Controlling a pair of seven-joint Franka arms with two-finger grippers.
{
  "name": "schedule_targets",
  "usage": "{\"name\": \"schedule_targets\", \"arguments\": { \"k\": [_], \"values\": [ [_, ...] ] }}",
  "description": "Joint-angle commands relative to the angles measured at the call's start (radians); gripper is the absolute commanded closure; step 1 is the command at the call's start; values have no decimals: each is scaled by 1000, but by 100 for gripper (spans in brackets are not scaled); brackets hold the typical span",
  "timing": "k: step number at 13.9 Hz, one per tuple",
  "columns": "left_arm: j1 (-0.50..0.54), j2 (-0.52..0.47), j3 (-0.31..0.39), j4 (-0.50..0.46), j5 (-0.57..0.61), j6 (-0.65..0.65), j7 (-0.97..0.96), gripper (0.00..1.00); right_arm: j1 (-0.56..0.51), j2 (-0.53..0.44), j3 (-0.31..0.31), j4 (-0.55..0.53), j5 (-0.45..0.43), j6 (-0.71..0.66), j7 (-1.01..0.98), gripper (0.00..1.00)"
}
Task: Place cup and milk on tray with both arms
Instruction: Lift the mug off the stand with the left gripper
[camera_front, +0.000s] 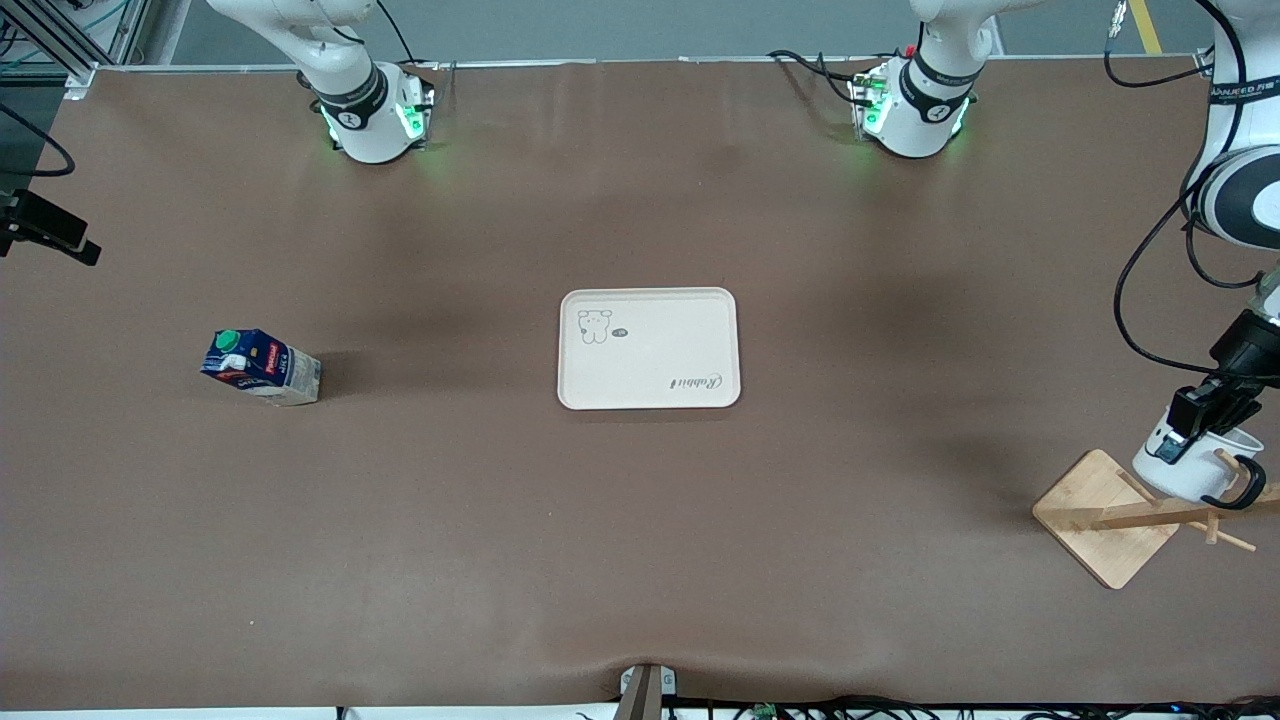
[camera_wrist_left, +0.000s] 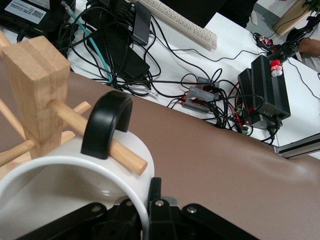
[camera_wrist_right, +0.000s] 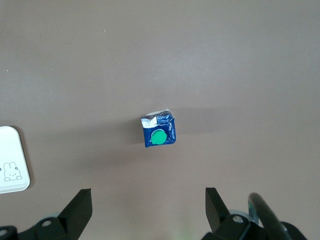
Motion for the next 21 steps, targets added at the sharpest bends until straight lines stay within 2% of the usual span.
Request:
{"name": "schedule_targets", "arguments": {
  "k": [1,11,14,15,17,21],
  "values": [
    [-1,-40,-43,-27,-15,-2,4,100,-22,5,15,11,-9,0,1,0],
    [1,-171,-74,-191,-12,-2,-23,100,-33,28,13,11,1,2,9,0],
    [1,-182,-134,-206,-9,0,-124,100,-24,141,15,13,3,-1,-5,0],
    [1,-182,-157,-210,-2,0,-162,100,-28,143,15,16,-3,5,-7,0],
    [1,-182,-193,-217,68,0,-242,100,-30,144,15,18,9,7,-4,0],
    [-4,-172,-316,-213,253,0,-504,100,-1,153,19,28,21,60,2,0]
  ]
}}
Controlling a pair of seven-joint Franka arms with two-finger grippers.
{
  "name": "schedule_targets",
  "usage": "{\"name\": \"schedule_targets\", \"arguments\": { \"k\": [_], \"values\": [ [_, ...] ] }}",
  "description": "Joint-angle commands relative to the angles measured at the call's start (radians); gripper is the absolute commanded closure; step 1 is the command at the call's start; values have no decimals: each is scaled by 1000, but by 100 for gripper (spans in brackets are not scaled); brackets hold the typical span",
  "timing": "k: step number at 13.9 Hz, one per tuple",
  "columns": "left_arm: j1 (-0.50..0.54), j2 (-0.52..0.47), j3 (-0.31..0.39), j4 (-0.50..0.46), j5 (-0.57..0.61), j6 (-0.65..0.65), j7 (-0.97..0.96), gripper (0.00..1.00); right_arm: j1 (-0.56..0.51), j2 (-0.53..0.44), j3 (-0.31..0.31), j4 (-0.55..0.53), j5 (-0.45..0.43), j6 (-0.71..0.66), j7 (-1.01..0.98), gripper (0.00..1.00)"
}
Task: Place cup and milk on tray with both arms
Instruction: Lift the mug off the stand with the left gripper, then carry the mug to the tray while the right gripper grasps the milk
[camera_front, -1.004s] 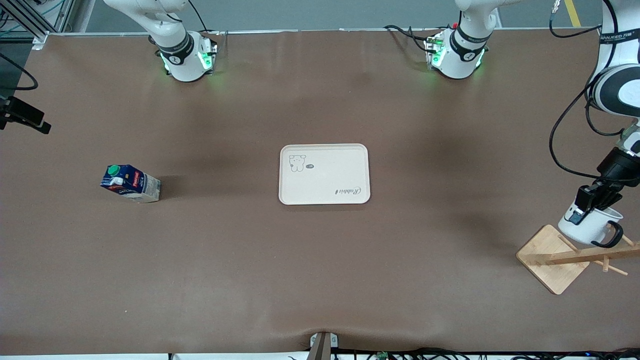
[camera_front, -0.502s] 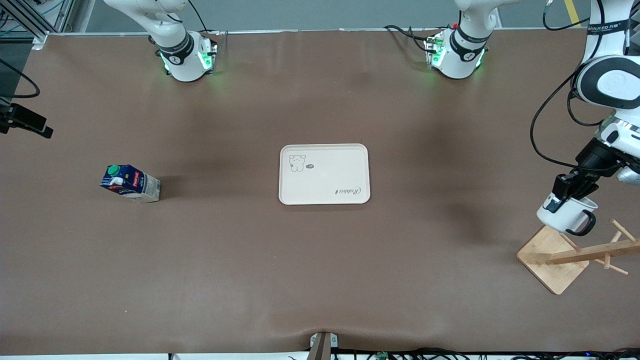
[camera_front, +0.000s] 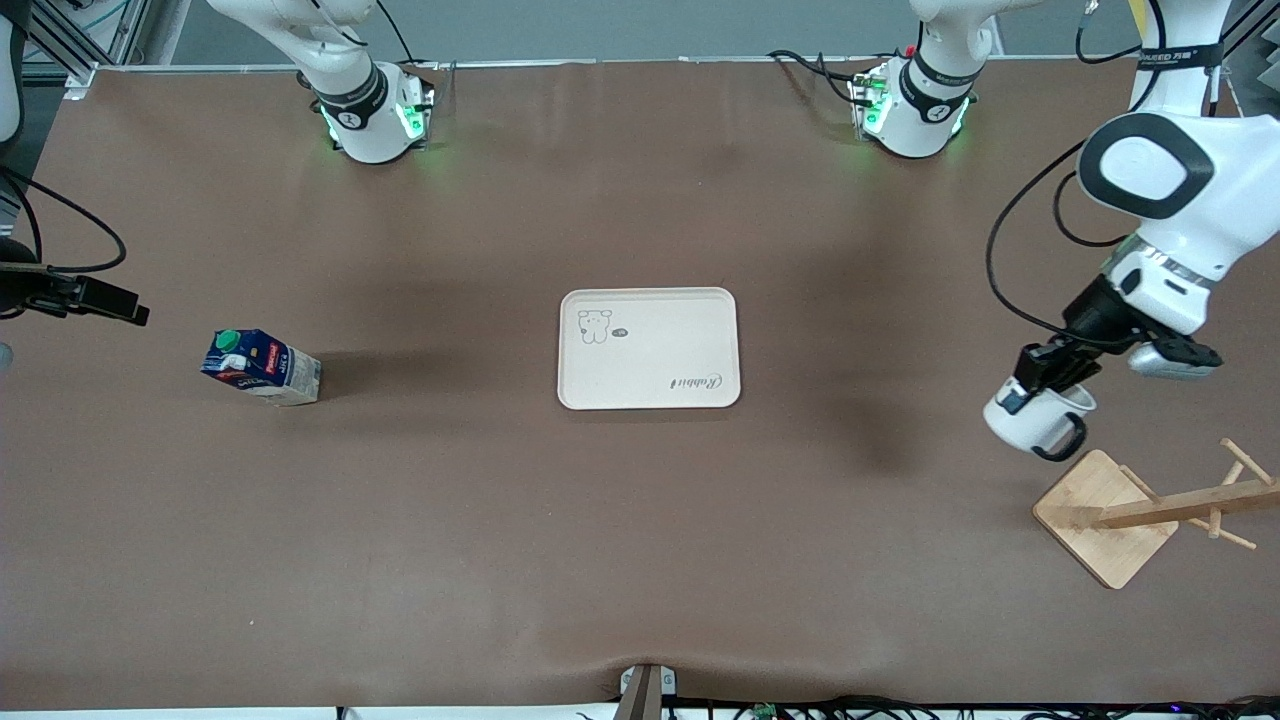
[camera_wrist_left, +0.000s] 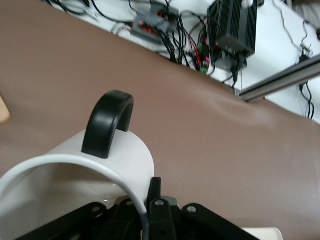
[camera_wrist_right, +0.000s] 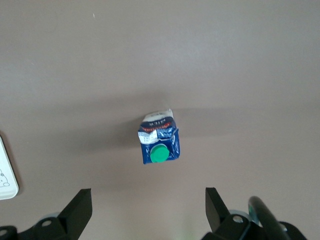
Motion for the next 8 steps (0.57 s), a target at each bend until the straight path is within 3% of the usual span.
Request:
{"name": "schedule_targets", "arguments": {
  "k": [1,5,8],
  "values": [
    [2,-17,-88,-10,135,3,-227,100,7,0,12,25,15,-2,-2,0],
    [0,34,-225,54,531,-61,-718,100,-2,12,10,20,15,-8,-2,0],
    [-15,109,-303,177,663,-209,-916,100,27,49,12,20,5,-14,-2,0]
  ]
}}
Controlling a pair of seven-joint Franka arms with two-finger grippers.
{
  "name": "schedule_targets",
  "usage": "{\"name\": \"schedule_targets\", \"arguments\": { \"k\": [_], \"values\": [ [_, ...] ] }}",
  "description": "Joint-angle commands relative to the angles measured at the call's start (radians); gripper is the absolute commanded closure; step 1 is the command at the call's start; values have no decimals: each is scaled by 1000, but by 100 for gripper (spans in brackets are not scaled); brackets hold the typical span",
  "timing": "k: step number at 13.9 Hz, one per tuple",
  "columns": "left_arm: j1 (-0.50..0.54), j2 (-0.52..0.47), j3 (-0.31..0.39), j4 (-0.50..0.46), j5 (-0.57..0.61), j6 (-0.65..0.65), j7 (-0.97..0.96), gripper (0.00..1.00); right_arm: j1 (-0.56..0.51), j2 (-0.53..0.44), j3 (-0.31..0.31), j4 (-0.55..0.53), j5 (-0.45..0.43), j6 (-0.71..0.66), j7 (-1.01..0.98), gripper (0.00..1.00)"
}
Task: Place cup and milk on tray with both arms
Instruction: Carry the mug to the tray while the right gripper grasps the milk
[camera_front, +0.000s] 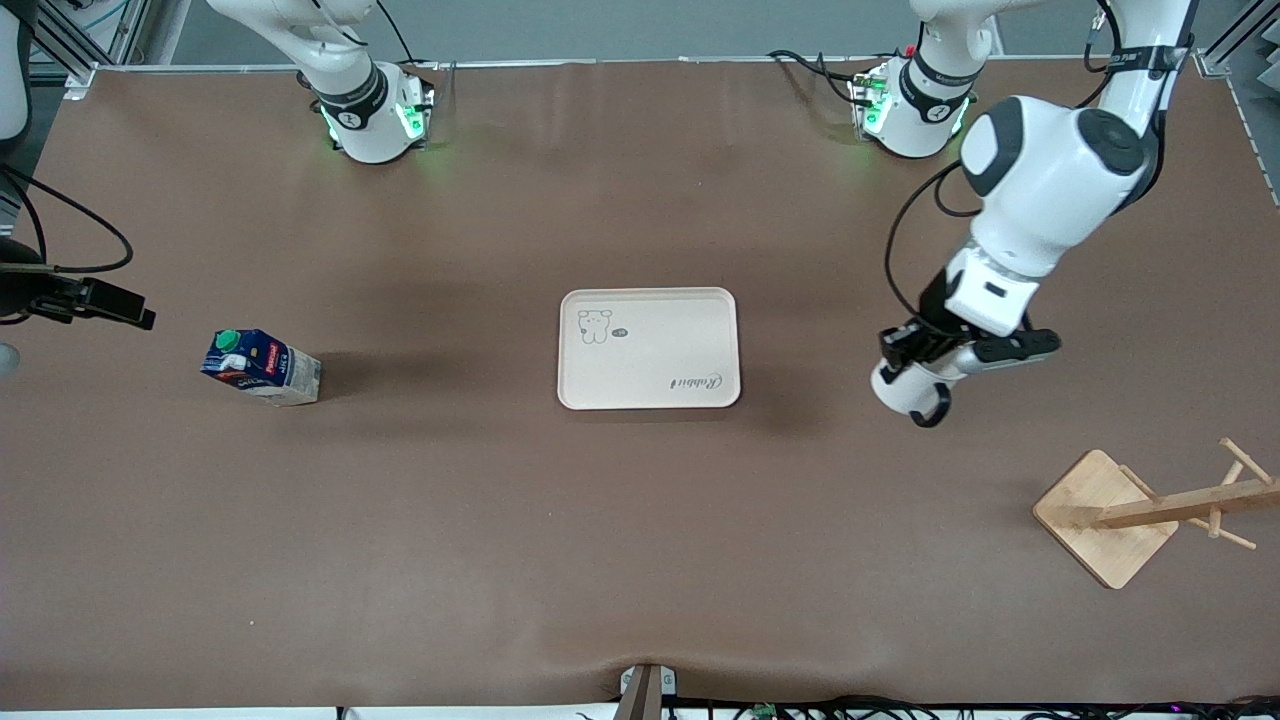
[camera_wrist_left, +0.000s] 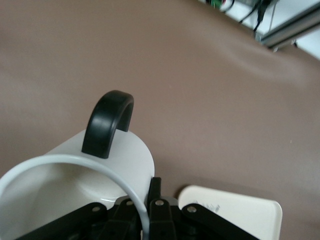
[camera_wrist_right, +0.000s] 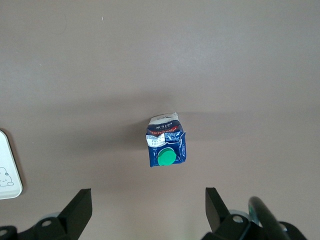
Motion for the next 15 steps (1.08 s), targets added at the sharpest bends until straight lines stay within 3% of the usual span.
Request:
{"name": "schedule_targets", "arguments": {
  "k": [1,3,7,12,15],
  "values": [
    [-39,89,-41,123,120,-114,-152,100,23,33,2,9,0,-13,-7,0],
    [-114,140,-43,172,200,-165,-281,100,35,49,2,0,-10,-18,-8,0],
    [-262,299,-41,319,243,-321,-440,100,18,92,0,-84,-34,-3,-1,0],
    [-398,474,-34,382,337,-323,-660,100,23,84,0,-210,-32,101,2,0],
    [-444,548,-32,405,415,-321,-775,100,28,86,0,-216,-34,123,-3,0]
  ]
}}
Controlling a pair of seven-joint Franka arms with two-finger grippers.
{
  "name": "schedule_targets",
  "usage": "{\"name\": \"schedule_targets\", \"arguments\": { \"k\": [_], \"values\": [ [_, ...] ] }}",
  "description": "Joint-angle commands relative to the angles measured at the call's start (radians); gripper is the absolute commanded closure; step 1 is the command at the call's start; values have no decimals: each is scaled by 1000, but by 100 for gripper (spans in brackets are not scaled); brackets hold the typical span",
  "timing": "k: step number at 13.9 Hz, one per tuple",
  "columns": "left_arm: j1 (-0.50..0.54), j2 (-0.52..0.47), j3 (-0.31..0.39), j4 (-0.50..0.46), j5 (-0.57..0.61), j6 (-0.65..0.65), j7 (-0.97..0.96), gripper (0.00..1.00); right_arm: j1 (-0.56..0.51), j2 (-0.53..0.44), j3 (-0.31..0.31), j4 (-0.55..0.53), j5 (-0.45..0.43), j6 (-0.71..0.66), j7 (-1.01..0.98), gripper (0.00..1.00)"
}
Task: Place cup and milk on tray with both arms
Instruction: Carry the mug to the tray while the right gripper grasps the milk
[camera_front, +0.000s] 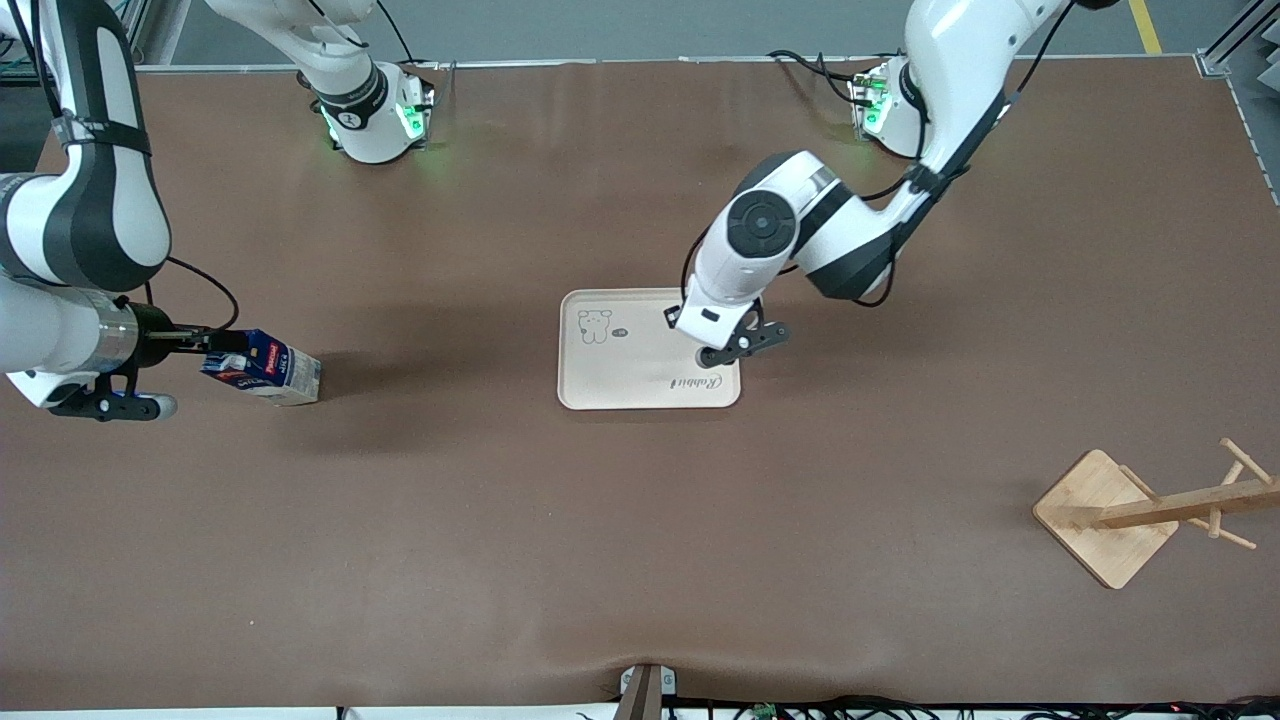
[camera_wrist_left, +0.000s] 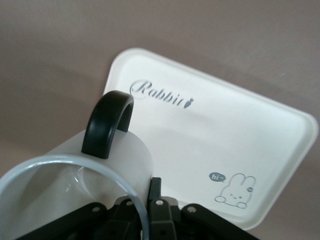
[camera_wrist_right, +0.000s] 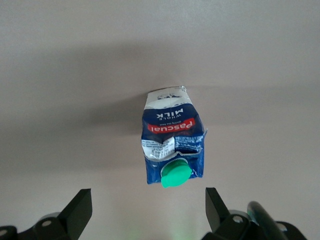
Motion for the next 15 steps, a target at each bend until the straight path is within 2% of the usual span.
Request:
{"name": "schedule_targets", "arguments": {
  "k": [1,4,8,10,11,12,15],
  "values": [
    [-45,86,5,76,89,-29,-126,100,-1,-29,3,-24,-10,9,-7,0],
    [-77,160,5,119,159,-27,-231,100,-7,-39,-1,-24,-11,9,-15,0],
    [-83,188,16,116,215,-12,-263,100,-10,-41,-2,-46,-16,38,-16,0],
    [-85,195,16,113,215,25,-265,100,-39,-41,-4,-120,-25,144,-38,0],
    [-86,197,16,106,215,57,-266,100,-47,-65,-4,-201,-25,231,-65,0],
    [-85,200,16,104,216,59,-266,100,-47,-73,-4,-238,-25,263,-65,0],
    [-86,204,16,104,216,59,-266,100,-47,-67,-5,-276,-25,340,-67,0]
  ]
}}
